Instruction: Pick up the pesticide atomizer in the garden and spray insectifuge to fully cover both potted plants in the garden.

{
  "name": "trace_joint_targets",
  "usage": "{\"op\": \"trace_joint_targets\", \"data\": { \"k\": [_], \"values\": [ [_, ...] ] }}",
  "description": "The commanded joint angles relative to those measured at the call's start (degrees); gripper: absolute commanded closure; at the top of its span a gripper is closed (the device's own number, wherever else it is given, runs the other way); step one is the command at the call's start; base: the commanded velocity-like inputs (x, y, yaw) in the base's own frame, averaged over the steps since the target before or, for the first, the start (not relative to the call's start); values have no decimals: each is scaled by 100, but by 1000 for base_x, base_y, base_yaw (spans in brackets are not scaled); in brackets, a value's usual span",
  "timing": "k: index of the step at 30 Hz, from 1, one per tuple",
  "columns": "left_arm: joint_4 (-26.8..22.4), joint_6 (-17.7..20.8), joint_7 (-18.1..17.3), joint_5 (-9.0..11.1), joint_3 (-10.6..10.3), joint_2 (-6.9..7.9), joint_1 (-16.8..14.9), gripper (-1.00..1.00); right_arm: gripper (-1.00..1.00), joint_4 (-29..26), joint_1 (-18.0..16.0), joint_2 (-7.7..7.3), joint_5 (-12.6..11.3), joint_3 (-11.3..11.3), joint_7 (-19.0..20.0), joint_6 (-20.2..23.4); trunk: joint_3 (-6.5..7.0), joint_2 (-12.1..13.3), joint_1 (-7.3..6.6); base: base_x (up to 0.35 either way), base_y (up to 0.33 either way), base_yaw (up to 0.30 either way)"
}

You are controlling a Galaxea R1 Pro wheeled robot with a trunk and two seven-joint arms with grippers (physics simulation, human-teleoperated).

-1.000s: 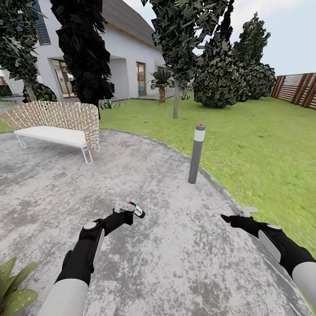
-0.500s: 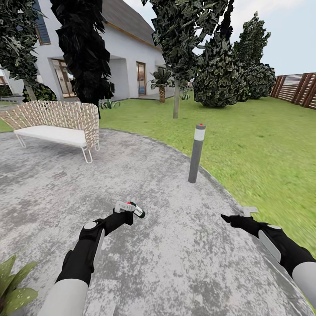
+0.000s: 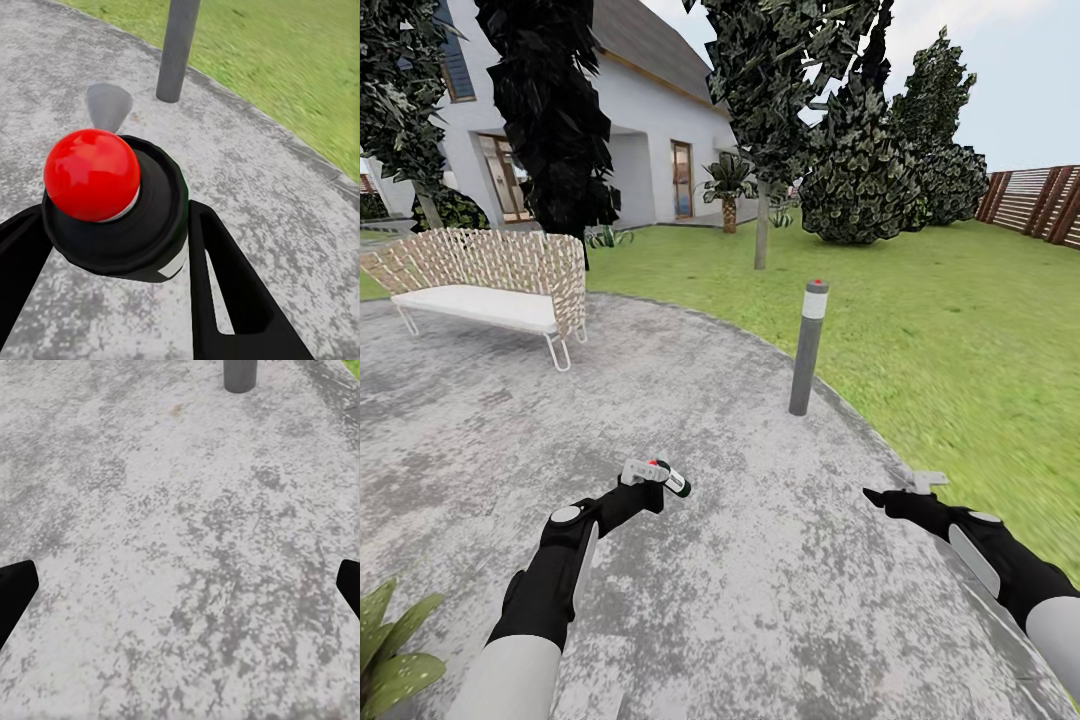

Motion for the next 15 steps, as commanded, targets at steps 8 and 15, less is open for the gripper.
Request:
{"op": "trace_joint_targets", "data": {
  "k": [8,15],
  "values": [
    [-8,45,-44,-15,25,-9,-5,100,-100,-6,-5,-1,-52,24,-4,25,-6,-3,-1,69,-51,31],
    [138,45,-44,-14,18,-9,-5,100,-100,-11,-3,0,-44,26,-13,25,-6,-3,-1,244,-222,230]
  ]
}}
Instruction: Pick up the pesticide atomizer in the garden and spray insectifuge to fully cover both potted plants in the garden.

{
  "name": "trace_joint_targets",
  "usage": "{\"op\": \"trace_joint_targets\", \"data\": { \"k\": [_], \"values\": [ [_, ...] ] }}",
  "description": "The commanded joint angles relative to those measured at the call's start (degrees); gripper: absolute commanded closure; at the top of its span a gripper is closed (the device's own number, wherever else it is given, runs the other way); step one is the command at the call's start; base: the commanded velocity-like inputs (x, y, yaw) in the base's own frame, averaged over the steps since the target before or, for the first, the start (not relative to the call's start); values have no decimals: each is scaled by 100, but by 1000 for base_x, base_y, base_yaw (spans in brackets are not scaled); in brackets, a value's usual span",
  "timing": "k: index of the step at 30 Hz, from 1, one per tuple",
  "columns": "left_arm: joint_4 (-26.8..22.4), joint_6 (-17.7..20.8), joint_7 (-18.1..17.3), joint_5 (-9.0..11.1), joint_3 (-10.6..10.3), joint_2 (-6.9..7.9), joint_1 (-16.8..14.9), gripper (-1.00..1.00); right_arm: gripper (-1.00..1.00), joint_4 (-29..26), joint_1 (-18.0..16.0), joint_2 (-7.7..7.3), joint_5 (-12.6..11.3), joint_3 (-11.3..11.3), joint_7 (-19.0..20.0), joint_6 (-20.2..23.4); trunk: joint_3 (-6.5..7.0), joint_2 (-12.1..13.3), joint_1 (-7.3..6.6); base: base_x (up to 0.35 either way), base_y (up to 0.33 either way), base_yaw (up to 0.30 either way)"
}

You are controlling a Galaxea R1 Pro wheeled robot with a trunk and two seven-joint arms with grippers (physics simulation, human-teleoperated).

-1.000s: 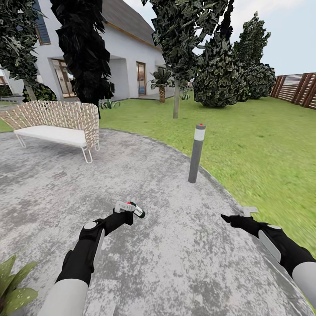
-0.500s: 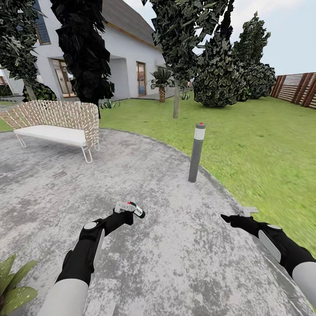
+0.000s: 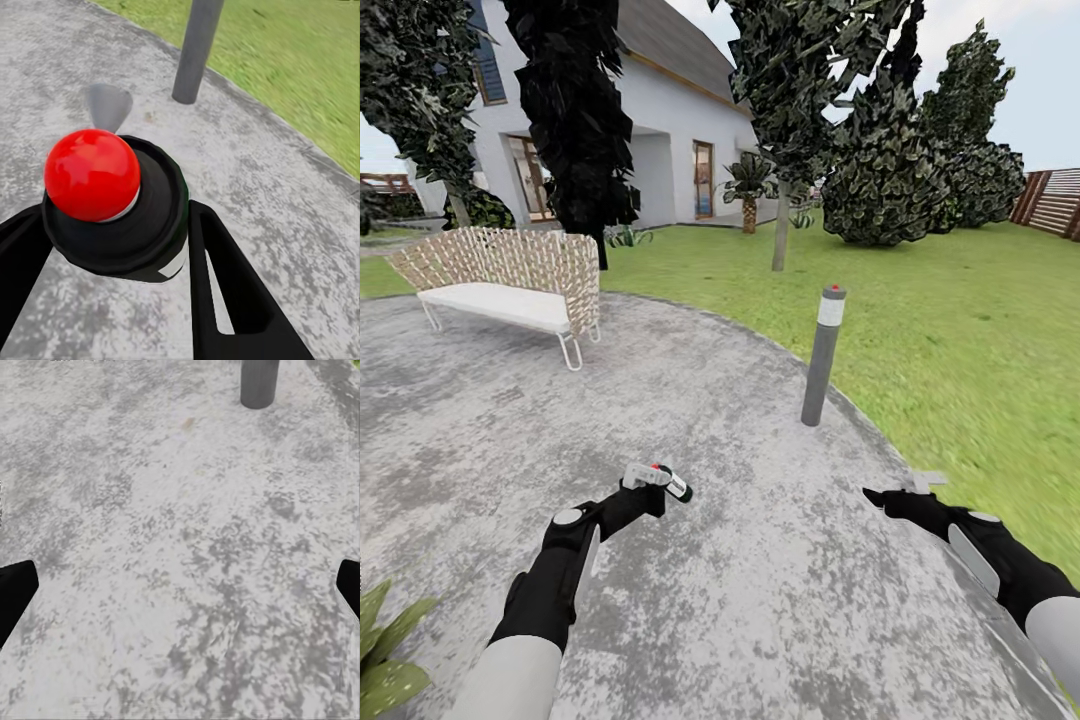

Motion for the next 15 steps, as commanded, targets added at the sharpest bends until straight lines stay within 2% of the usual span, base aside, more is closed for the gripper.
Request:
{"op": "trace_joint_targets", "data": {
  "k": [1,6,12,14,15],
  "values": [
    [2,39,-46,-25,25,-10,-6,100,-100,-5,-2,-8,-51,26,-5,23,-6,-3,1,253,-232,246],
    [21,39,-44,-25,29,-10,-6,100,-100,-8,-3,-8,-51,30,-5,23,-6,-3,1,254,-234,212],
    [38,-133,13,-33,37,-10,-6,100,-100,8,-2,2,-26,21,-54,-18,-6,-3,1,195,-182,26],
    [94,-272,484,-27,31,-13,-6,100,-100,13,-3,16,-20,16,-140,-30,-6,-3,1,36,-33,2],
    [106,-299,830,-23,26,-15,-6,100,-100,14,-1,23,-19,15,-219,-33,-6,-3,1,18,-17,1]
  ]
}}
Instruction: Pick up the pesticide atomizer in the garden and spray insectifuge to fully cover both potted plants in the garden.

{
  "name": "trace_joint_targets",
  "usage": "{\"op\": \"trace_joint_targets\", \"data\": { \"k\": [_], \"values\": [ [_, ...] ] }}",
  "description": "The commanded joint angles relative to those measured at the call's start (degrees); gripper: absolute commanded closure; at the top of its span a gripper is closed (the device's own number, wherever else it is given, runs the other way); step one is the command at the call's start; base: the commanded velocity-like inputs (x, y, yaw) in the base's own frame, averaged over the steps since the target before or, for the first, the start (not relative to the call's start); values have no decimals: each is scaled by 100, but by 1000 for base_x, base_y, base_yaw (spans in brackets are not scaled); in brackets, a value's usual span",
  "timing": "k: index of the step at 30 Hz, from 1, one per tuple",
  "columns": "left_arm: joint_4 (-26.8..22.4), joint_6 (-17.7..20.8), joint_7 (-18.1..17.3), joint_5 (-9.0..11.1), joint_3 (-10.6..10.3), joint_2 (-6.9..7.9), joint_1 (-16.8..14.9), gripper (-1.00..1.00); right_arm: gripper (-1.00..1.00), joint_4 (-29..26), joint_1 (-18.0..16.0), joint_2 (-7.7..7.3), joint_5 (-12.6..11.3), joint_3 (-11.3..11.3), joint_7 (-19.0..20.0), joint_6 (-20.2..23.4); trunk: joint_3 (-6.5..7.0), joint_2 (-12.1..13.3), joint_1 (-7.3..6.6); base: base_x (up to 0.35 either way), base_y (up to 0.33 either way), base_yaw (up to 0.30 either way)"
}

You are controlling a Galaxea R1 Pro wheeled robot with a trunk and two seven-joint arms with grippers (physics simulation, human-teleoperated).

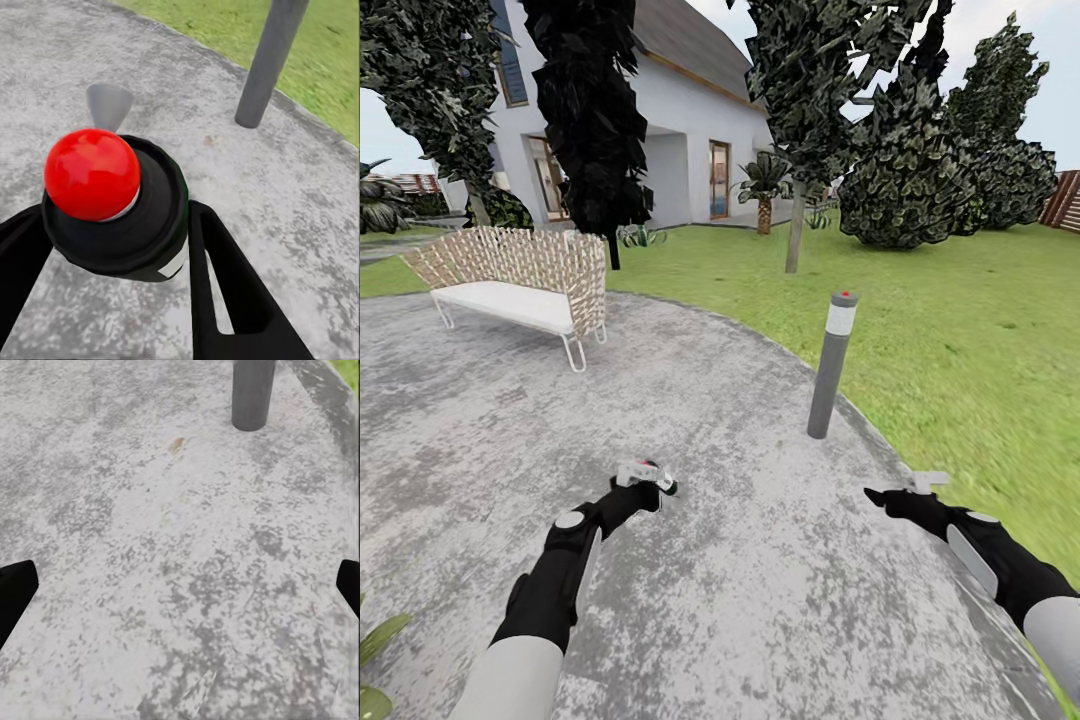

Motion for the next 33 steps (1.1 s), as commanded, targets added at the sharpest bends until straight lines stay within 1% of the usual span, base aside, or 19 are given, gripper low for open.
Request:
{"op": "trace_joint_targets", "data": {
  "k": [1,2,3,4,6,10,15,17,19,20,23,26,30,33],
  "values": [
    [-2,9,349,-9,21,-13,-4,100,-100,-5,-4,-3,-48,27,-123,21,-6,-3,-1,11,-11,1],
    [5,-25,873,63,17,-15,-6,100,-100,-5,-5,1,-49,32,-368,19,-6,-3,-1,6,-5,0],
    [7,-49,1110,139,16,-15,-5,100,-100,-5,-5,1,-59,33,-533,19,-6,-3,-1,4,-3,0],
    [9,-77,1315,261,15,-11,-6,100,-100,-4,-6,3,-70,32,-687,18,-6,-3,-1,2,-2,0],
    [5,-92,1442,356,14,-7,-6,100,-100,-4,-5,4,-77,24,-772,18,-6,-3,-1,1,-1,0],
    [10,-96,1533,422,-4,-16,-4,100,-100,-16,-4,4,-82,32,-803,32,-6,-3,-1,0,0,0],
    [18,-97,1547,429,-169,-14,-4,100,-100,-11,-3,8,-67,41,-857,36,-6,-3,-1,0,0,0],
    [19,-92,1549,430,-189,-14,-4,100,-100,-5,-5,34,-63,46,-882,36,-6,-3,-1,0,0,0],
    [20,-84,1550,430,-200,-13,-4,100,-100,-2,-6,215,-54,48,-917,38,-6,-3,-1,0,0,0],
    [20,-77,1549,430,-203,-13,-5,100,-100,-3,-4,361,-50,50,-1056,41,-6,-3,-1,0,0,0],
    [20,-72,1547,430,-206,-13,-4,100,-100,-16,-3,643,-36,62,-1675,39,-6,-3,-1,0,0,0],
    [20,-70,1543,430,-206,-13,-4,100,-100,-132,-5,699,-34,77,-1811,61,-6,-3,-1,0,0,0],
    [21,-70,1541,430,-206,-13,-4,100,-100,-600,-5,672,-37,69,-1829,77,4,-3,-1,0,0,0],
    [20,-70,1540,430,-206,-13,-4,100,-100,-733,-6,658,-38,67,-1831,79,26,-3,-1,0,0,0]
  ]
}}
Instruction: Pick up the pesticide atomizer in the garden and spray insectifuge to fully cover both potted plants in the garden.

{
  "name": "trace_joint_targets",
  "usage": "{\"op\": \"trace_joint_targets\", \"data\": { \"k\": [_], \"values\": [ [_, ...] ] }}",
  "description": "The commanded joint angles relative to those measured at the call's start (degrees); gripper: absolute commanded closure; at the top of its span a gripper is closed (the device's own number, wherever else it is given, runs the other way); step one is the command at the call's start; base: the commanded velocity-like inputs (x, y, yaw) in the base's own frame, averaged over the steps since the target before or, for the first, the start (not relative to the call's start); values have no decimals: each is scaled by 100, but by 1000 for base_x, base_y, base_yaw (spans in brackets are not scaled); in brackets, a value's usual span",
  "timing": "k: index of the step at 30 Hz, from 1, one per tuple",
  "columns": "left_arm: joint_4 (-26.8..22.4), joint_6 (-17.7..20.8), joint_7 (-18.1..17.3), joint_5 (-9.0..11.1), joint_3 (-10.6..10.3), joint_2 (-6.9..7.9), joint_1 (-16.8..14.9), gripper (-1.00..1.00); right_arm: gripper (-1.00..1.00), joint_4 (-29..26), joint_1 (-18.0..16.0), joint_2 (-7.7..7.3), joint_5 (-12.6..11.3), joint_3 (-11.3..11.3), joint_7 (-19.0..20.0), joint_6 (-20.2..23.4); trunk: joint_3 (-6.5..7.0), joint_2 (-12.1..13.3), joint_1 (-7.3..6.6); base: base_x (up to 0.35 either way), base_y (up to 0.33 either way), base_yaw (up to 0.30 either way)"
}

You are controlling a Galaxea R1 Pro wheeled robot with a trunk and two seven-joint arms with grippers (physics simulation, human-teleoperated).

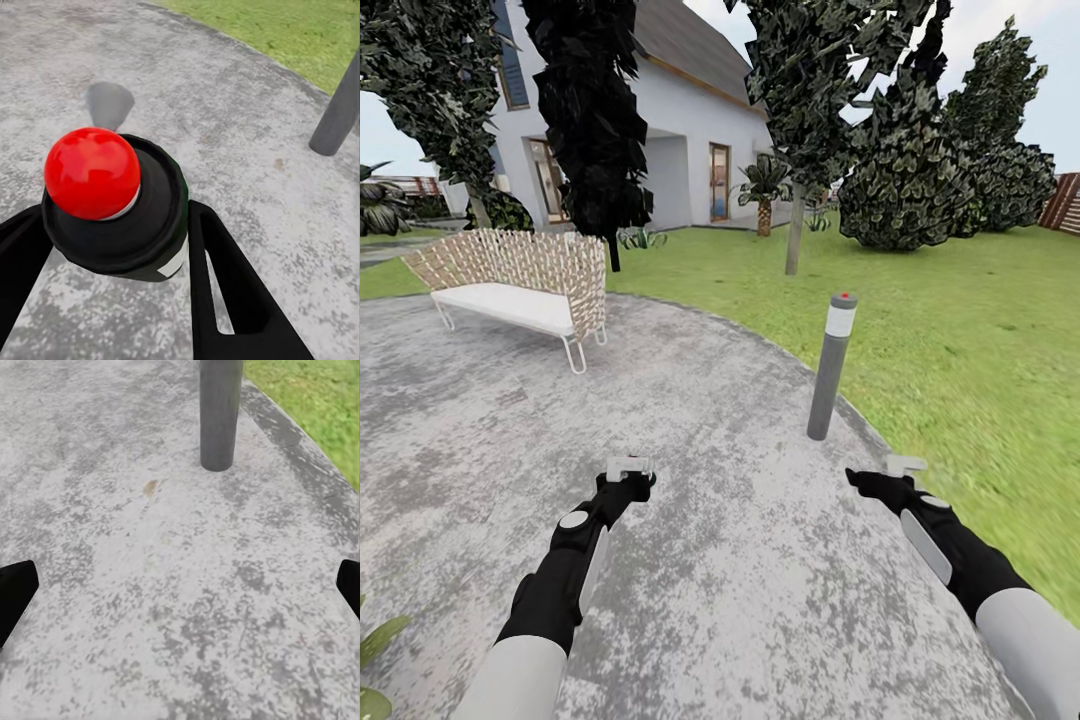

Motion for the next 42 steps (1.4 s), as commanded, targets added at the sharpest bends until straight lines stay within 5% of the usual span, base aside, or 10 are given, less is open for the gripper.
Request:
{"op": "trace_joint_targets", "data": {
  "k": [1,18,42],
  "values": [
    [-11,24,-53,-56,29,-9,-4,100,-100,-19,-2,-9,-37,23,-19,19,3,-2,-1,0,0,0],
    [-11,33,-54,-47,20,-9,-4,100,-100,-36,-3,-10,-30,31,-19,19,99,-2,-1,221,0,10],
    [-11,33,-54,-47,20,-15,-4,100,-100,-33,2,-7,-20,32,-19,17,99,-2,-1,193,0,224]
  ]
}}
